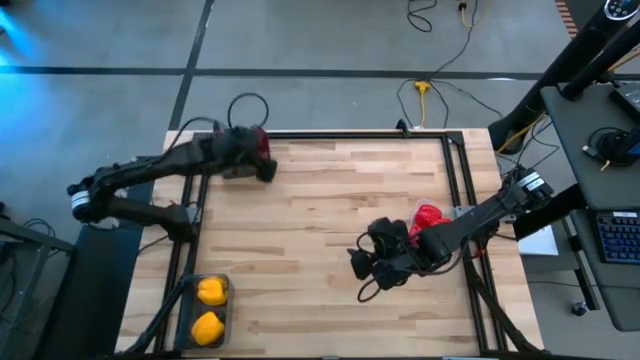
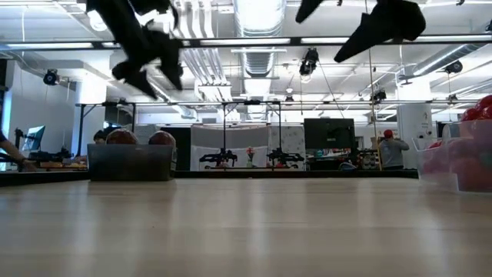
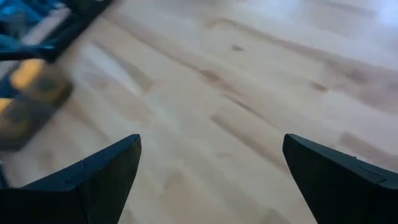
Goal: Sort produce into baskets
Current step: Return to Home Position
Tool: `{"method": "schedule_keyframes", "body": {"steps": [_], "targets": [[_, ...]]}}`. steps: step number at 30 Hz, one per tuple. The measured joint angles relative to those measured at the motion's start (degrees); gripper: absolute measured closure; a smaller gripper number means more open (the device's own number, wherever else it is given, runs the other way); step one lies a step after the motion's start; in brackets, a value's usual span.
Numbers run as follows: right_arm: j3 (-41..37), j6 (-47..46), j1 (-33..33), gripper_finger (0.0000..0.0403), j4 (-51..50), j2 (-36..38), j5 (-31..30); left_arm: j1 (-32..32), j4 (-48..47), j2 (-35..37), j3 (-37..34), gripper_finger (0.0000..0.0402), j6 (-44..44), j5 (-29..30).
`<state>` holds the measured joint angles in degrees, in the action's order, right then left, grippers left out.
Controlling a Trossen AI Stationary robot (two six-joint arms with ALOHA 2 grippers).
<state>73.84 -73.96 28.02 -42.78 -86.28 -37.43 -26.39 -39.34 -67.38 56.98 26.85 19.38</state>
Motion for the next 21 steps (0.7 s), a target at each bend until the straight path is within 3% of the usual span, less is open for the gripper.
{"method": "schedule_keyframes", "body": {"steps": [7,9,13,17,19,21], "targets": [[-0.1,10.5,-4.1,0.0019,-5.1,-0.1,-0.2,28.1,17.0,9.7,-5.4,0.0008,-2.8,-1.6],[-0.3,12.7,-6.0,0.0019,-4.7,-0.5,-0.7,37.8,24.7,11.1,-8.8,0.0008,-2.9,1.2],[-0.4,15.1,-9.8,0.0019,-3.8,-1.2,-5.2,53.0,34.9,12.4,-14.4,0.0008,-2.6,12.4],[-0.4,24.2,-13.2,0.0021,1.0,-1.3,-6.6,58.6,40.2,14.5,-17.1,0.0008,8.0,24.1],[-0.4,26.9,-14.8,0.0031,4.2,-1.2,-6.7,59.0,40.3,15.4,-17.7,0.0008,8.0,24.6],[0.2,29.4,-16.1,0.0051,5.0,-0.9,-6.7,58.8,40.3,16.1,-18.2,0.0008,2.9,19.9]]}}
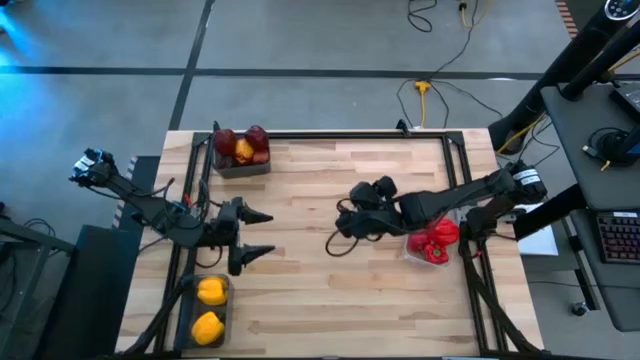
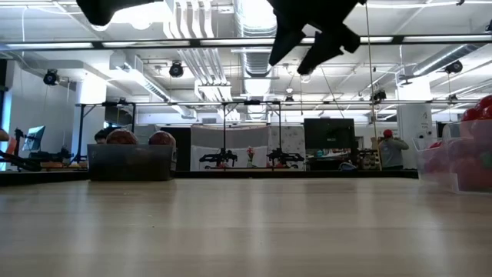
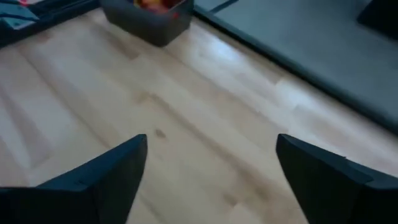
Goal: Sort produce into baskets
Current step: Return to Home Position
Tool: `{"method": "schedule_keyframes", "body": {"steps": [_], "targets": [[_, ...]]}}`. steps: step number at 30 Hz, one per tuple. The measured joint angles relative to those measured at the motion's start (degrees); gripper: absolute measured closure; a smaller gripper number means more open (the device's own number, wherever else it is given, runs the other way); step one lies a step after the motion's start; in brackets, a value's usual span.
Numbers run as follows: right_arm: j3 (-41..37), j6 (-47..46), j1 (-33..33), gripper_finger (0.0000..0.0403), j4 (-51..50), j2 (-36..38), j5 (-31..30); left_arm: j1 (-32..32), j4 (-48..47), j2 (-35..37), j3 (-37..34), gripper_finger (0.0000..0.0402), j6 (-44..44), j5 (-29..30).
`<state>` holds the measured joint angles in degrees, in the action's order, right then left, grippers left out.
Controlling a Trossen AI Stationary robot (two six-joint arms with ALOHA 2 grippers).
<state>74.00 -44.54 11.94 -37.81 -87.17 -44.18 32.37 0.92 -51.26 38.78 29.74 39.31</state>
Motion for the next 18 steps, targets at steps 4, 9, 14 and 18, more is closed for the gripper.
{"method": "schedule_keyframes", "body": {"steps": [4,9,14,18], "targets": [[3.6,5.6,-1.3,0.0107,-5.5,0.6,-2.6,-3.3,1.1,1.5,-0.7,0.0008,-2.8,-8.6],[9.2,-4.4,-0.5,0.0174,-24.5,0.7,-14.2,-10.7,3.8,2.3,-3.3,0.0008,-2.2,-13.1],[11.5,-29.8,0.3,0.0223,-46.9,2.2,-22.3,-18.5,15.8,2.4,-5.4,0.0008,-5.2,-16.0],[9.6,-18.8,0.3,0.0271,-47.3,4.6,-20.7,-21.4,28.6,3.4,-8.0,0.0008,-15.9,-24.7]]}}
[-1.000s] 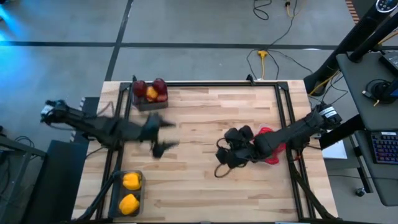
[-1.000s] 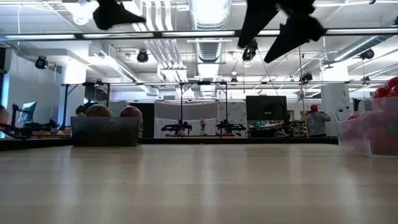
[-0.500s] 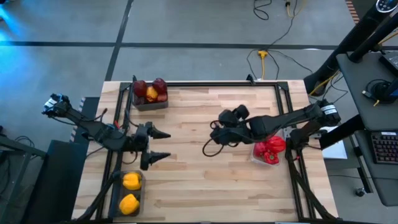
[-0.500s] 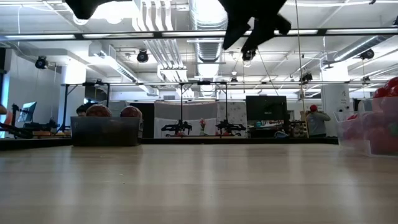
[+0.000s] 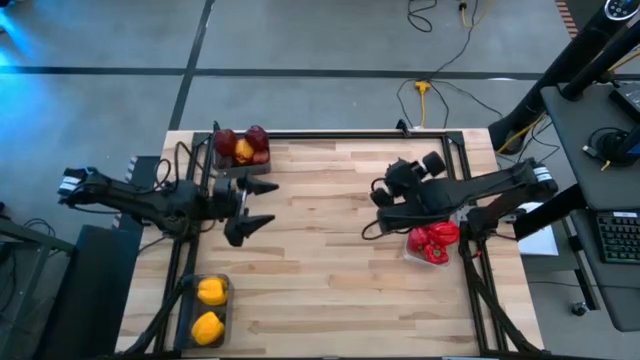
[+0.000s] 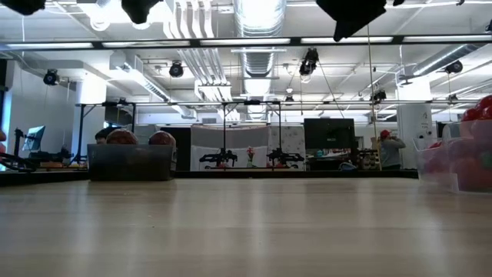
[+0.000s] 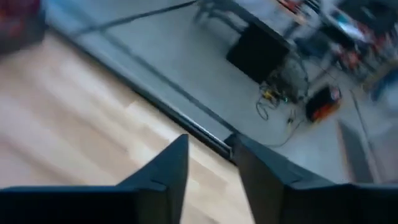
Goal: Sort produce into baskets
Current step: Return to Home Position
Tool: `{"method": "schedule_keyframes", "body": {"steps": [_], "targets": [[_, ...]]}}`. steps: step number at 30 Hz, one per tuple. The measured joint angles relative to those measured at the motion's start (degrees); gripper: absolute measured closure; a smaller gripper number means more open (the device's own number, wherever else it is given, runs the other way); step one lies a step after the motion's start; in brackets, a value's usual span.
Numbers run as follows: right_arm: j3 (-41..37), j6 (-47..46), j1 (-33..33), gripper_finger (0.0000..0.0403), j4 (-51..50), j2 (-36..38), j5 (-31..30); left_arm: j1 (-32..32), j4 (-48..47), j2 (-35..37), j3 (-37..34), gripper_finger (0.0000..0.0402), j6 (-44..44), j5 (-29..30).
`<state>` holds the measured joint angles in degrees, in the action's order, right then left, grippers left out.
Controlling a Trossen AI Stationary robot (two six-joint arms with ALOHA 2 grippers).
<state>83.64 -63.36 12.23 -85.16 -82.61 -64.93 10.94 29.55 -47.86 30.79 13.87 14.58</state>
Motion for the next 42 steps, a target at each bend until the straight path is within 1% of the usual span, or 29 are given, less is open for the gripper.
{"method": "schedule_keyframes", "body": {"steps": [1,3,5,7,10,12,14,16,20,23,25,30,31,33,34,36,39,41,42], "targets": [[-0.5,6.0,0.0,0.0286,2.0,0.9,1.1,-0.7,1.1,0.4,-0.8,0.0008,-0.7,-2.4],[-2.1,16.9,0.0,0.0318,7.3,3.5,4.2,-1.6,1.6,1.7,-3.1,0.0008,0.2,-5.2],[-4.8,27.5,-0.2,0.0351,15.4,7.4,8.4,-1.9,2.7,3.1,-5.7,0.0008,2.0,-5.7],[-9.0,37.1,-1.1,0.038,25.7,12.4,14.8,-1.9,4.8,4.1,-8.6,0.0008,3.2,-5.3],[-17.5,48.9,-3.7,0.039,42.8,20.6,27.1,-1.9,8.4,5.3,-12.2,0.0008,3.4,-3.9],[-23.5,54.2,-6.2,0.0392,51.7,25.7,35.2,-1.9,9.2,5.8,-13.3,0.0008,5.1,-1.8],[-28.8,58.4,-8.8,0.0393,58.6,30.1,42.6,-2.0,9.0,5.8,-13.7,0.0008,6.8,-0.5],[-33.1,62.0,-11.0,0.0393,62.3,33.3,47.7,-1.9,8.9,5.6,-13.7,0.0008,6.9,-0.3],[-38.1,65.5,-14.7,0.0394,63.0,37.1,56.2,-1.9,9.0,5.5,-13.2,0.0008,7.2,-0.2],[-40.1,65.5,-17.0,0.0394,64.9,38.5,60.2,-1.9,9.1,5.4,-12.7,0.0008,7.6,-0.1],[-41.6,67.1,-17.8,0.0394,67.4,39.6,60.8,-2.0,8.4,5.4,-12.7,0.0008,7.7,-0.1],[-47.1,70.4,-18.7,0.0394,77.2,43.8,60.9,-2.1,0.2,5.4,-12.7,0.0008,7.8,-0.6],[-48.4,70.7,-18.7,0.0394,78.9,44.9,60.9,-2.1,-1.1,5.4,-12.7,0.0008,7.8,-1.2],[-50.6,70.9,-18.5,0.0394,80.9,47.3,61.1,-2.2,-3.3,5.6,-12.9,0.0008,5.6,-4.8],[-51.6,70.9,-18.4,0.0394,81.4,48.5,62.2,-2.2,-4.4,5.7,-13.0,0.0008,4.3,-6.0],[-53.8,70.9,-18.4,0.0394,81.4,51.3,64.8,-2.4,-7.3,6.4,-13.0,0.0008,3.5,-6.1],[-57.5,70.6,-18.4,0.0394,81.6,55.7,70.4,-3.5,-12.0,7.3,-13.6,0.0008,3.0,-6.3],[-59.3,66.7,-18.4,0.0394,81.4,59.0,73.8,-4.5,-14.3,7.5,-14.4,0.0008,3.4,-8.1],[-59.9,63.8,-18.4,0.0394,81.1,60.4,74.5,-4.8,-14.3,7.5,-14.9,0.0008,3.5,-8.9]]}}
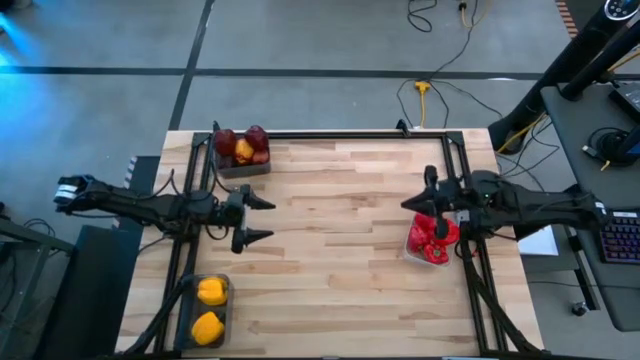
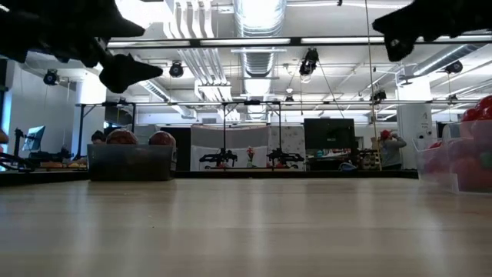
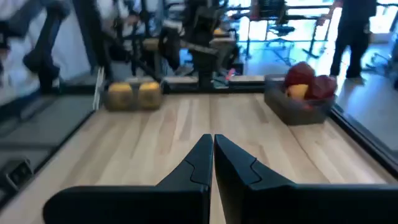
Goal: Sort produce into baskets
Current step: Return to Home Position
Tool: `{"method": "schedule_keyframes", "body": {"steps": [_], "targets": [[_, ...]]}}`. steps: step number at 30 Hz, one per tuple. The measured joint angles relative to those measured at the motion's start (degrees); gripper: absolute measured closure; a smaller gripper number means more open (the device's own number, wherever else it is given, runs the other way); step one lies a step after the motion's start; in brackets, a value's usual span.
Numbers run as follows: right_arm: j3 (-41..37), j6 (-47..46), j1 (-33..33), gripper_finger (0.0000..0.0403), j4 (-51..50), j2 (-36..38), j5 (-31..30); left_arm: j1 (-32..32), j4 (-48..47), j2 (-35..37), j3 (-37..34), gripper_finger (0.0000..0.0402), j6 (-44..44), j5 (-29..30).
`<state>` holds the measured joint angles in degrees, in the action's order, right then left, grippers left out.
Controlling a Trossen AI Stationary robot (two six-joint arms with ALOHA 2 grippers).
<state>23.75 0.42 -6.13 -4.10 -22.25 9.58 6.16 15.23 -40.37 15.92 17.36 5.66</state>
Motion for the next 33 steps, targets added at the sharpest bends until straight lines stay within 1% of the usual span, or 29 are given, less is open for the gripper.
{"method": "schedule_keyframes", "body": {"steps": [2,5,8,10,13,16,19,21,23,25,27,28,30,33], "targets": [[-0.8,-2.7,0.0,0.0394,-2.5,2.0,-2.3,-0.5,0.5,0.3,-0.7,0.0008,-0.5,-0.7],[-0.9,-3.8,0.0,0.0394,-6.2,3.7,-10.1,-0.7,0.5,0.5,-1.6,0.0008,0.5,-1.4],[-1.4,-8.4,-0.1,0.0394,-6.2,3.8,-19.1,-1.4,0.6,0.2,-2.7,0.0008,3.1,-4.8],[-2.0,-11.1,-0.1,0.0394,-6.2,3.5,-23.2,-1.5,0.6,-1.0,-3.0,0.0008,2.9,-4.9],[-3.7,-14.4,-0.1,0.0394,-6.3,2.6,-24.6,-1.6,0.4,-2.6,-3.0,0.0008,1.1,-4.9],[-6.1,-13.0,-0.2,0.0394,-6.0,1.9,-25.6,-2.8,0.1,-3.1,-3.3,0.0008,-4.7,-6.1],[-8.8,-12.4,-0.1,0.0392,-5.2,2.8,-25.5,-6.7,0.3,-2.4,-4.9,0.0008,-7.4,-12.3],[-10.5,-8.0,-0.1,0.039,-3.7,4.5,-22.5,-10.7,1.4,-1.7,-7.4,0.0008,-8.0,-16.7],[-11.9,-0.5,-0.1,0.039,-3.0,6.6,-17.8,-14.5,5.4,-1.0,-10.4,0.0008,-8.1,-17.2],[-13.4,4.2,0.0,0.039,-3.1,8.7,-13.9,-17.7,11.6,-0.6,-13.0,0.0008,-8.1,-17.1],[-14.5,3.9,0.0,0.039,-2.7,10.5,-13.6,-19.7,17.1,0.0,-15.4,0.0008,-8.2,-17.2],[-15.0,3.1,-0.1,0.039,-2.6,11.5,-13.6,-20.2,16.8,0.3,-15.2,0.0008,-8.6,-17.5],[-16.5,0.5,-0.1,0.039,-2.7,13.7,-13.0,-20.3,13.8,1.5,-15.2,0.0008,-10.4,-18.7],[-19.2,-4.6,0.0,0.039,-2.5,17.6,-8.1,-20.2,7.4,2.9,-15.3,0.0008,-10.9,-18.5]]}}
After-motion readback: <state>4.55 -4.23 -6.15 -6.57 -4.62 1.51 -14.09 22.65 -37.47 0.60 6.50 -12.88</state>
